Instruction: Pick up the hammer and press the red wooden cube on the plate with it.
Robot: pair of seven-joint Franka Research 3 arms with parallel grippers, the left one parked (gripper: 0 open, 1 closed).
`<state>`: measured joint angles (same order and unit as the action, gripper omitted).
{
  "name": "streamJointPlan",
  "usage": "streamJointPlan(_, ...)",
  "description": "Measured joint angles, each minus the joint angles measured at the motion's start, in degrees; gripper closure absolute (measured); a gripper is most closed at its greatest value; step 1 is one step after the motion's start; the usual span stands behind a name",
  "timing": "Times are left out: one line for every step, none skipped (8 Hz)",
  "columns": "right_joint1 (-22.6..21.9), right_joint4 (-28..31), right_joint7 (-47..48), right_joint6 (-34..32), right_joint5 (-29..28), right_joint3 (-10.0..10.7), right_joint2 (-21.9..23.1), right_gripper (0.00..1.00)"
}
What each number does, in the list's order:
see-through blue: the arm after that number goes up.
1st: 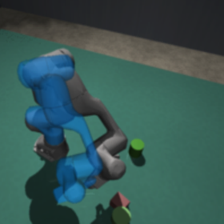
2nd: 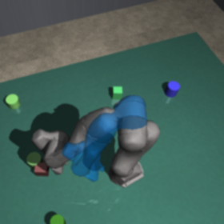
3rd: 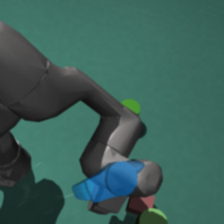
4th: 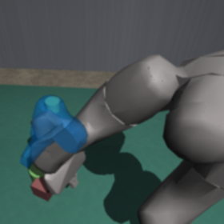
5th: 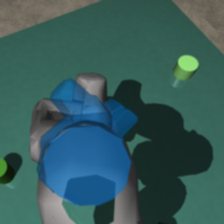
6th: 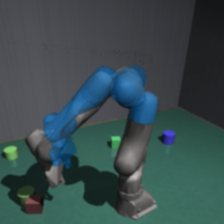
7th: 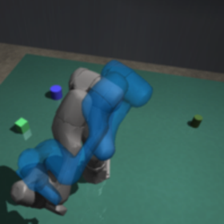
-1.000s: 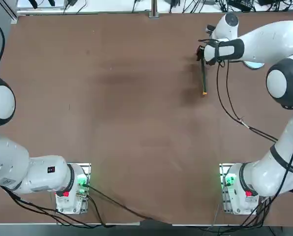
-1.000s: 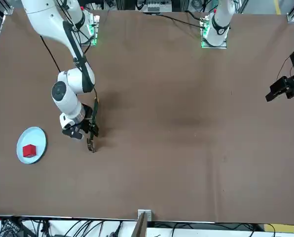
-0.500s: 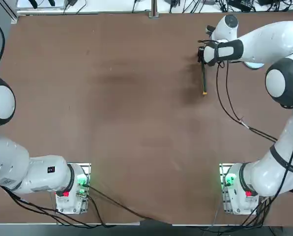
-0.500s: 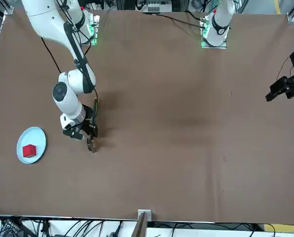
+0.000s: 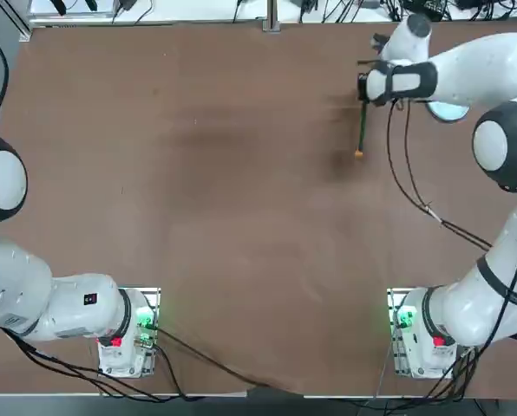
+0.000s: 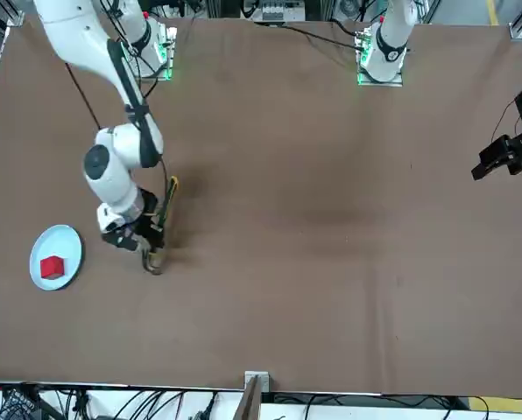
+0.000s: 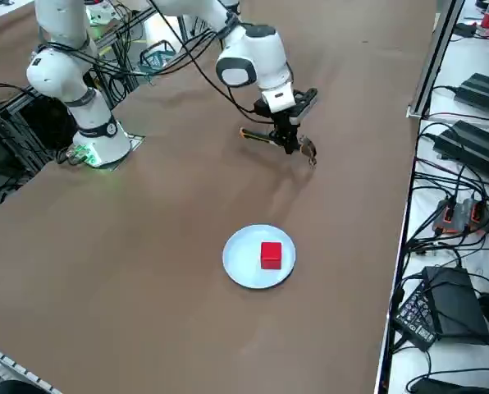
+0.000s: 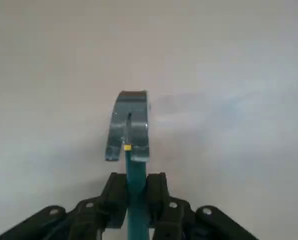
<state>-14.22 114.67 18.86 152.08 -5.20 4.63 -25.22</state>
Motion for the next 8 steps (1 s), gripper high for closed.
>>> streamJointPlan(0.89, -2.41, -4.44, -5.39, 0.01, 2.55, 1.79, 0.79)
streamJointPlan(2.9, -5.63, -9.54, -11.52, 0.01, 4.51, 3.32, 0.79)
streamJointPlan(6.22, -9.03, -14.59, -16.64, 0.01, 5.47, 4.24, 0.79)
streamJointPlan(10.21, -11.9, -19.3, -19.94, 0.02, 5.79, 4.44, 0.79)
streamJointPlan(13.93, -13.84, -23.68, -21.63, 0.03, 5.9, 4.27, 0.79)
streamJointPlan(16.95, -15.3, -27.38, -22.64, 0.02, 5.93, 3.81, 0.79)
streamJointPlan(19.36, -16.17, -30.3, -23.34, 0.01, 5.91, 3.1, 0.79)
streamJointPlan(21.03, -16.47, -32.21, -23.58, -0.05, 5.91, 2.15, 0.79)
